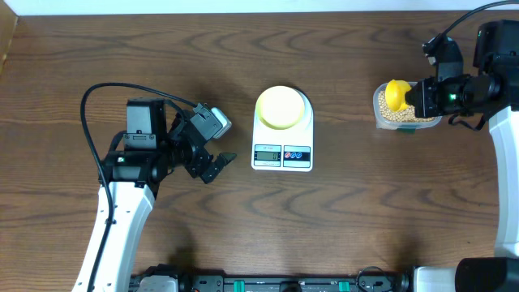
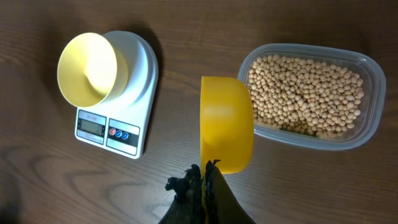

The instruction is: Scoop item into bowl and weigh 50g on scale

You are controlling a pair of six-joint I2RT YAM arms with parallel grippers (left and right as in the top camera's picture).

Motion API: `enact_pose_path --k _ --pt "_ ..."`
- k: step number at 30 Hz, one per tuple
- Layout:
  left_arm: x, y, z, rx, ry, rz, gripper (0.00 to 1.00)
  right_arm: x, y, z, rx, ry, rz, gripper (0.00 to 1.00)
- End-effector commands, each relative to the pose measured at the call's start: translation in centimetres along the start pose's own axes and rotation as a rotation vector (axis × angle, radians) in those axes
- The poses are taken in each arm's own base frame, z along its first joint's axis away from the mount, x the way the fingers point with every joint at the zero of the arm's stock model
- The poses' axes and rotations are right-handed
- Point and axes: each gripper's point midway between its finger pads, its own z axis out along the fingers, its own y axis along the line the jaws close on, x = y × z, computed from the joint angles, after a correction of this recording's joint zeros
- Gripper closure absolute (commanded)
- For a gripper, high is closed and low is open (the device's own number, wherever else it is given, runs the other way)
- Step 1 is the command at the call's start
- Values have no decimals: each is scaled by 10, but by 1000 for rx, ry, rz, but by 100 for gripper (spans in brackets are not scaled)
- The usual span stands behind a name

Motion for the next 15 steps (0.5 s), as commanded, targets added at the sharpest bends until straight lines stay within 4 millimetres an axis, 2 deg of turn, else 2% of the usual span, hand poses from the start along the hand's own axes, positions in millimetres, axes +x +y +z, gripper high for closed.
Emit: enact_pose_path --k 1,15 --pt "-7 1 -2 -2 -14 -6 2 -4 5 -3 -12 -10 -11 99" --pt "-7 1 -2 -2 -14 -6 2 -5 4 -2 -4 -11 24 99"
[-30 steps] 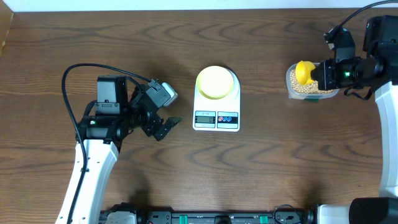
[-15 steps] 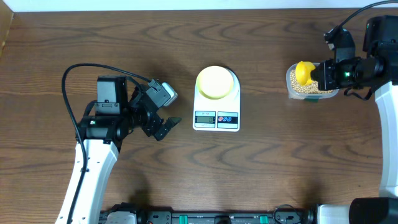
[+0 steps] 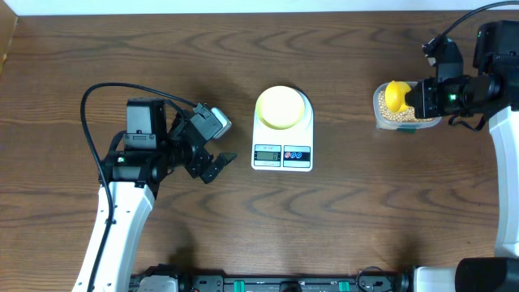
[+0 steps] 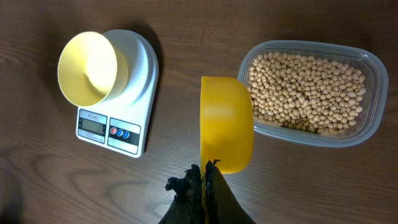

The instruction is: Scoop item into bowl and weigh 50g on scale

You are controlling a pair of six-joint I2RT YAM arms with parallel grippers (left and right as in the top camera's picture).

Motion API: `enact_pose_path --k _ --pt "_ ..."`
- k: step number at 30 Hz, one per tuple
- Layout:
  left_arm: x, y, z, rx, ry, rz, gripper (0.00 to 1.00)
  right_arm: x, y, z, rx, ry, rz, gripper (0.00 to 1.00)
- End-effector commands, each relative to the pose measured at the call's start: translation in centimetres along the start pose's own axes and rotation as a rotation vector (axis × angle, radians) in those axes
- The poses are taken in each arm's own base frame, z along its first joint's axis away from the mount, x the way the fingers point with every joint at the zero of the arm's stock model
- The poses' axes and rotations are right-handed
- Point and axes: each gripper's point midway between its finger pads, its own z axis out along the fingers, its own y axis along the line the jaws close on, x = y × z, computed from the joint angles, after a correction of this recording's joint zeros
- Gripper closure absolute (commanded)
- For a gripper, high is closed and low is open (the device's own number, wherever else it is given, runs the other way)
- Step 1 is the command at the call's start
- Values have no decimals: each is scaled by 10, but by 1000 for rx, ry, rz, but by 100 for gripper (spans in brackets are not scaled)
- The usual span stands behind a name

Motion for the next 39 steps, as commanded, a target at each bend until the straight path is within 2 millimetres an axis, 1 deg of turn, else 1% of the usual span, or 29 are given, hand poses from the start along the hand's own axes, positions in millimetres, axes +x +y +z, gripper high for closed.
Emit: enact_pose_path --k 1,8,12,17,23,35,39 --pt "-7 1 -2 -2 -14 -6 2 -6 3 -3 -3 -16 10 99" --pt "-7 1 -2 -2 -14 -6 2 -6 3 -3 -3 -17 9 99" --pt "-7 1 -2 -2 -14 -6 2 -9 1 -3 8 -29 4 99" --pt "-7 1 -2 -2 -14 -6 2 -6 -8 -3 61 -13 13 99" --pt "-7 1 -2 -2 -14 -6 2 -8 -12 -3 82 -22 12 99" --pt "-7 1 -2 -2 -14 -6 2 -15 -13 -3 87 -48 -17 99" --pt "-7 1 -2 -2 -14 -6 2 -13 -24 -6 123 -44 5 99"
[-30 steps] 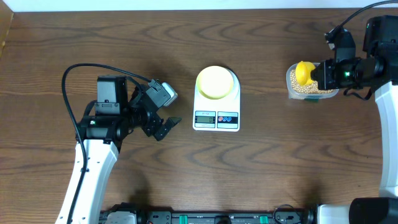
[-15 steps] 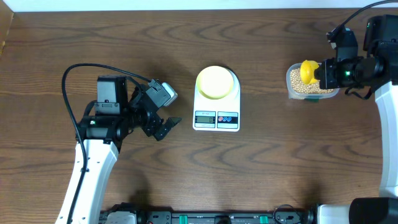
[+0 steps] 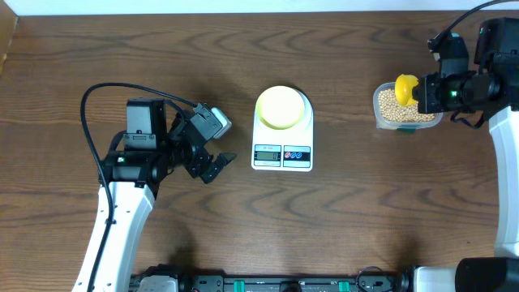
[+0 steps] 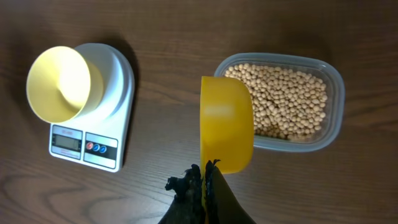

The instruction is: Scoop item into bowl and weigh 50g on scale

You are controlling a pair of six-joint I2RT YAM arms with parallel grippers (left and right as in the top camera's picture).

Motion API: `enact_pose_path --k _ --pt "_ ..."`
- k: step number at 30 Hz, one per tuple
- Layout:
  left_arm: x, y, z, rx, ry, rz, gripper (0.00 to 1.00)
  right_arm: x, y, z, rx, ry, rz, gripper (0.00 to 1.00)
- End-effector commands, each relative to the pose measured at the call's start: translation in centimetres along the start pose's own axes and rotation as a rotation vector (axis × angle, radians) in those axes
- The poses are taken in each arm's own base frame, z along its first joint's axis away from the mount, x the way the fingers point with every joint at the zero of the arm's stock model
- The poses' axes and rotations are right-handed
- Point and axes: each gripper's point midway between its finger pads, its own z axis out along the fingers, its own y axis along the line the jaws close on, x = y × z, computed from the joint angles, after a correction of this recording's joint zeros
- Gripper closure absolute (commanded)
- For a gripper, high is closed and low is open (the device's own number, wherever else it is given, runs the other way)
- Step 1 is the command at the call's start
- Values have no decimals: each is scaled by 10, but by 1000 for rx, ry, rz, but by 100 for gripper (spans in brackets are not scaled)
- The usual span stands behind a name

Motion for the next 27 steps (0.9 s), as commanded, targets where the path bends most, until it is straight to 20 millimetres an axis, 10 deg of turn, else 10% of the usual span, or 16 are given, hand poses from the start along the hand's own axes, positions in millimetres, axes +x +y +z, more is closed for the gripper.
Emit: enact_pose_path --k 1,27 --pt "-7 1 -2 -2 -14 -6 2 -4 -9 -4 32 -13 14 99" --pt "-7 1 -2 -2 -14 -6 2 -51 -24 -34 98 -46 -70 99"
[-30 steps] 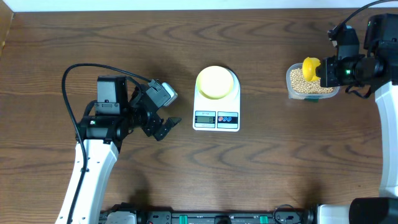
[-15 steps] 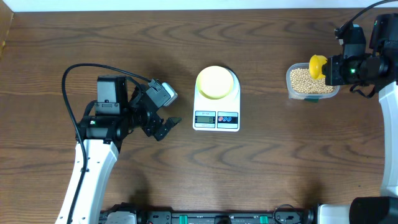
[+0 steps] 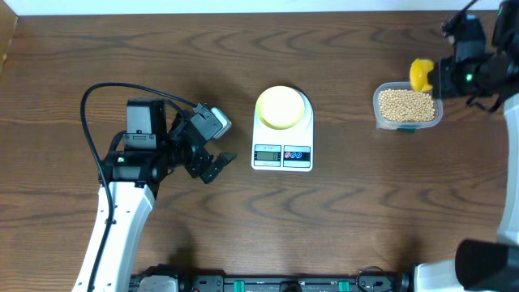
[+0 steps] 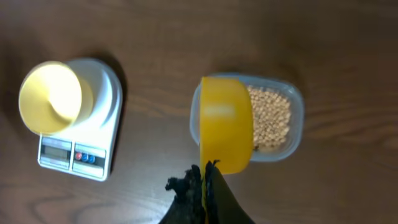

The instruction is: Scoop item into bowl and weigh 50g on scale

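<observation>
A pale yellow bowl (image 3: 281, 107) (image 4: 50, 98) stands on the white scale (image 3: 282, 152) (image 4: 73, 154) at the table's middle. At the right a clear tub of soybeans (image 3: 407, 106) (image 4: 273, 119) sits on the wood. My right gripper (image 3: 444, 75) (image 4: 204, 177) is shut on the handle of a yellow scoop (image 3: 421, 75) (image 4: 225, 127), held high over the tub's back-right edge. No beans show in the scoop. My left gripper (image 3: 216, 165) hangs open left of the scale, holding nothing.
The dark wooden table (image 3: 340, 227) carries only the scale and the tub. A black cable (image 3: 105, 89) loops above the left arm. The table's far edge (image 3: 243, 15) runs along the top.
My right gripper has risen and moved back and to the right with the scoop, so the tub and scale look smaller in the wrist view. The left arm is unchanged.
My right gripper held the yellow scoop low at the tub's left end for the first two moments. Then it was higher, over the tub's middle. Now it is higher still, toward the tub's back right. The bowl, scale and left arm kept still throughout.
</observation>
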You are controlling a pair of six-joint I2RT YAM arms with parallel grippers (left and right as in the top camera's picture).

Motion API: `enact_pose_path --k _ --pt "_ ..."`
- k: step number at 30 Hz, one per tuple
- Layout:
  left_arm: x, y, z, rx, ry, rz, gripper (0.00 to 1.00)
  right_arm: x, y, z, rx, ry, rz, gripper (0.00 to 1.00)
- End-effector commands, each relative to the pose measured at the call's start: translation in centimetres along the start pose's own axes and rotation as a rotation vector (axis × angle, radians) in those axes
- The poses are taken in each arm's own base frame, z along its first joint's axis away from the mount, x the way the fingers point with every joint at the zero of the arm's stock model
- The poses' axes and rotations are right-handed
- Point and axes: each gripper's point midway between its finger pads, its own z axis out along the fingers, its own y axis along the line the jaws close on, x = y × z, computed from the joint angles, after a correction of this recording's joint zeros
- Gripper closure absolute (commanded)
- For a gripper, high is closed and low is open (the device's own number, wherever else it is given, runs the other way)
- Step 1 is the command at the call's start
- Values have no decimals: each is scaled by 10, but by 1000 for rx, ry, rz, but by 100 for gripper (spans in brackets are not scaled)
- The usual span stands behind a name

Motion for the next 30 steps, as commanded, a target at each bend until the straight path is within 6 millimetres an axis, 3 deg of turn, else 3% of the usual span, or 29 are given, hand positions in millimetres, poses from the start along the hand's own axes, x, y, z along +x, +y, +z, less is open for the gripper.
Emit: enact_pose_path --k 1,8,14,20,30 --pt "-7 1 -2 -2 -14 -6 2 -23 -10 -5 40 -23 -50 99" --pt "-7 1 -2 -2 -14 -6 3 -43 -19 12 35 -2 -36 99" --pt "-7 1 -2 -2 -14 -6 2 -65 -22 4 48 -64 -11 99" --pt "-7 1 -2 -2 -14 -6 2 -55 -18 6 28 -22 76 99" --pt "-7 1 -2 -2 -14 -6 2 -18 -33 6 139 128 218 99"
